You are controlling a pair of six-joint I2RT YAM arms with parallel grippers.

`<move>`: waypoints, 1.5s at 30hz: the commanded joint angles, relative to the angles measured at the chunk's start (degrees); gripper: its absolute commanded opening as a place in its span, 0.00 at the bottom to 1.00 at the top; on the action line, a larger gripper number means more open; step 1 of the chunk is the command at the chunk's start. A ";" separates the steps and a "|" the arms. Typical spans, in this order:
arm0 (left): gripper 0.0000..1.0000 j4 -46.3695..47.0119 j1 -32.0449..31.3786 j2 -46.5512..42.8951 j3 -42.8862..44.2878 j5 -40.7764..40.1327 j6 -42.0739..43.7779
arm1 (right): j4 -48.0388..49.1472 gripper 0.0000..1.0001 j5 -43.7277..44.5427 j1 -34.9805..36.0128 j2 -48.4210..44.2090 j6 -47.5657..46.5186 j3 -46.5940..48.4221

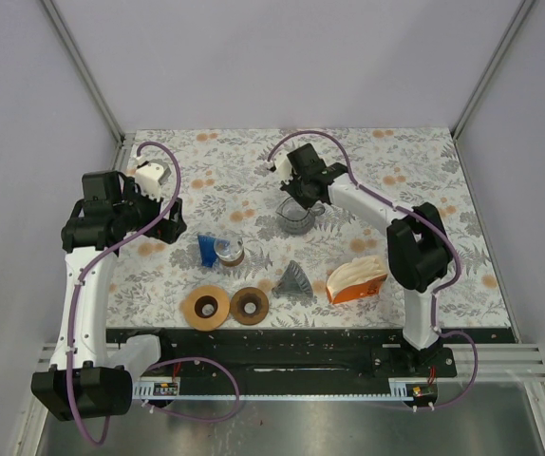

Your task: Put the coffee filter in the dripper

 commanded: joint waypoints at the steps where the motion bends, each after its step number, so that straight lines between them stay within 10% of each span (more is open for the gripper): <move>1: 0.99 1.13 0.04 -1.52 -0.16 -1.06 0.39 | 1.10 0.01 3.41 -0.16 1.78 3.09 2.37; 20: 0.99 0.95 0.04 -1.79 0.27 -0.44 0.21 | -5.06 0.54 -1.50 0.28 -5.50 9.51 5.54; 29: 0.99 0.77 0.13 -2.23 0.54 -0.97 -0.49 | 8.63 0.99 -14.32 10.28 -22.55 17.42 -13.16; 36: 0.99 0.77 0.22 -2.31 0.54 -2.11 -0.67 | 15.42 0.93 -11.09 25.76 -20.20 17.51 -21.53; 45: 0.99 0.60 0.22 -2.93 -0.08 -3.34 -0.41 | 21.31 0.75 -4.85 29.37 -16.86 19.71 -28.30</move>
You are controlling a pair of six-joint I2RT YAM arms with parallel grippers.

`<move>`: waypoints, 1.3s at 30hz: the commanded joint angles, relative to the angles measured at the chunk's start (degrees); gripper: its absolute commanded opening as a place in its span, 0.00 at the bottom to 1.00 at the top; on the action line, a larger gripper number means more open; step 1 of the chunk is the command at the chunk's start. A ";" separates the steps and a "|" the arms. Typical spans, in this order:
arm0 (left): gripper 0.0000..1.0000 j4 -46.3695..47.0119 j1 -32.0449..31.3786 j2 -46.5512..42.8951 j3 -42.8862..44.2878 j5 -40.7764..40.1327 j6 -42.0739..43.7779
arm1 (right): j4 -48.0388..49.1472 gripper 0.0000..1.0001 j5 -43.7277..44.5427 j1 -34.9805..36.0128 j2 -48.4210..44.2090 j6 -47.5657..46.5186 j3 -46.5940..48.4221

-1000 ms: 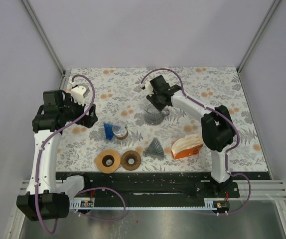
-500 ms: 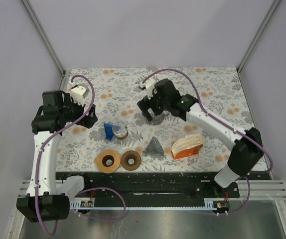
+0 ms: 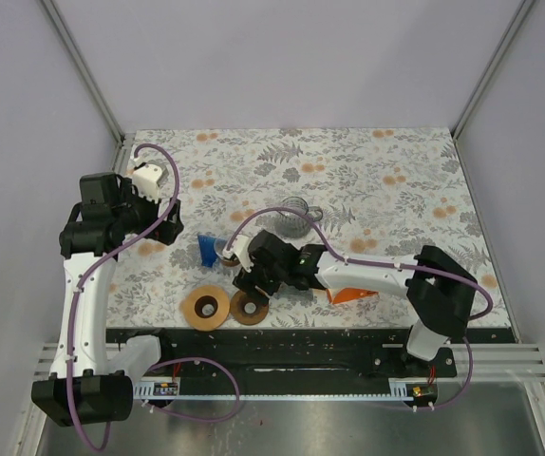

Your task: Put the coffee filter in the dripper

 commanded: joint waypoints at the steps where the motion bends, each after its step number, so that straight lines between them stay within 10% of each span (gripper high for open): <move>1: 0.99 0.77 0.22 -1.11 0.12 -1.02 -0.38 | 6.39 0.75 3.90 0.30 1.19 2.40 -1.05; 15: 0.99 0.77 0.22 -1.03 -0.23 -1.46 -0.21 | 6.21 0.67 5.83 2.24 8.40 1.70 -0.17; 25: 0.99 0.77 0.22 -0.85 -0.14 -1.64 -0.12 | 3.75 0.18 4.69 2.24 9.56 1.96 2.02; 39: 0.99 0.77 0.22 -0.85 -0.14 -1.55 0.06 | -5.47 0.00 -7.35 4.70 -5.63 -7.61 6.33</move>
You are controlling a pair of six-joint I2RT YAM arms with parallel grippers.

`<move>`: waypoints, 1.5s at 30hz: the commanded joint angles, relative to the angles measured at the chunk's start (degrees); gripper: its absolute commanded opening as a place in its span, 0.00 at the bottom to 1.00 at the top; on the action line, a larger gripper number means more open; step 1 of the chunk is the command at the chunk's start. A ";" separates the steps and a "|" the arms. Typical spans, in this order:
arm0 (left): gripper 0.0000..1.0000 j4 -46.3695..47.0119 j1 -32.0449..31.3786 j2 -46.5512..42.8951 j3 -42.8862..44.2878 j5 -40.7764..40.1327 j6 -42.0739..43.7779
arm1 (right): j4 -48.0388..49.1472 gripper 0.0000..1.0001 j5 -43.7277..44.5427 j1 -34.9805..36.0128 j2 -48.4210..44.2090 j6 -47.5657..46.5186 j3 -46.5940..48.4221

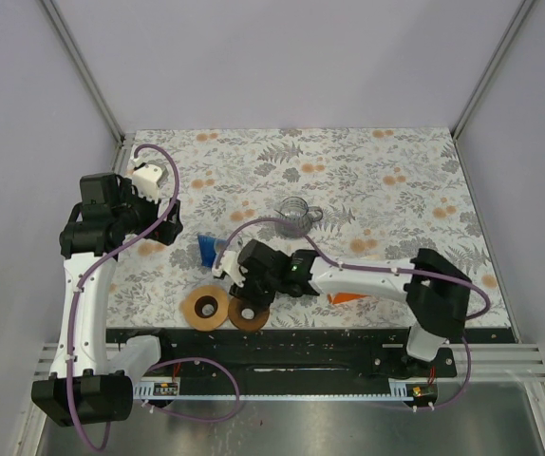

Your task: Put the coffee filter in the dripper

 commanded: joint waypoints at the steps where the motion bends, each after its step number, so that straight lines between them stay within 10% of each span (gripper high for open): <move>1: 0.99 0.82 0.13 -0.81 -0.04 -0.85 0.03 | -2.81 0.00 -5.95 0.63 -11.24 -5.85 4.47; 10: 0.99 1.08 0.22 -0.81 -0.12 -0.15 -0.32 | -8.43 0.00 8.20 -9.80 -20.32 -7.01 10.09; 21: 0.99 1.08 0.22 -1.42 -0.82 -0.85 -0.05 | -19.16 0.00 24.89 -25.64 1.56 -4.36 29.51; 45: 0.99 1.17 0.22 -0.28 -1.09 -0.33 -0.05 | -18.99 0.00 17.07 -30.83 16.86 -5.51 36.20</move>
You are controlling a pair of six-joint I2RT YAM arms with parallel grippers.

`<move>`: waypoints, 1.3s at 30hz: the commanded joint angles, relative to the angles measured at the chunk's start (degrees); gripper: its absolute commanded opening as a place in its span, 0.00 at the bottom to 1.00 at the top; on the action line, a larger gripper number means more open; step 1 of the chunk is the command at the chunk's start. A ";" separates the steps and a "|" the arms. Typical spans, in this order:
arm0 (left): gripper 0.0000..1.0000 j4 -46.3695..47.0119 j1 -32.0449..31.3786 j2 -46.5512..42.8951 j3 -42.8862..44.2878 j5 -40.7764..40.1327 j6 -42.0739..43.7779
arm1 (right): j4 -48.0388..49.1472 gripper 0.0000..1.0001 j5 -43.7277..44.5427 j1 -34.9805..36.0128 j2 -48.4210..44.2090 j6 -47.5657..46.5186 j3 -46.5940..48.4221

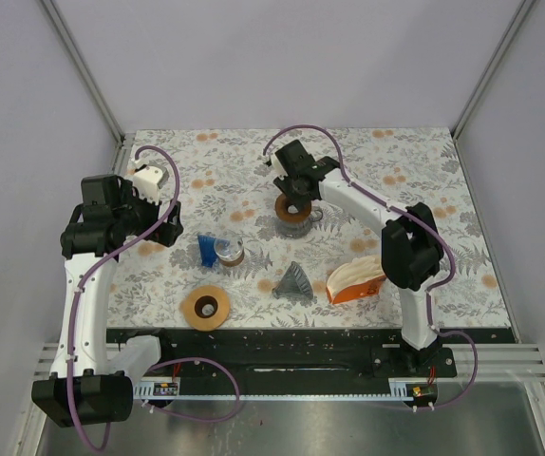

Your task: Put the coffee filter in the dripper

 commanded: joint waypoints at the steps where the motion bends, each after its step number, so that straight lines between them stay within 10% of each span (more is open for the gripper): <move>1: 0.99 1.08 0.22 -0.08 -0.13 -0.41 -0.05 | 1.40 0.00 -1.13 -0.36 0.67 -0.09 2.57; 14: 0.99 0.99 0.22 0.27 0.05 0.02 -0.05 | 0.26 0.67 -1.40 -0.45 -2.14 -0.17 3.09; 24: 0.99 0.99 0.22 0.36 0.22 -0.15 0.03 | -3.70 0.73 -3.85 -0.19 -11.79 4.91 3.10; 39: 0.99 1.08 0.22 0.18 0.66 0.02 -0.23 | -2.82 0.97 -29.68 4.47 -32.54 24.42 -27.91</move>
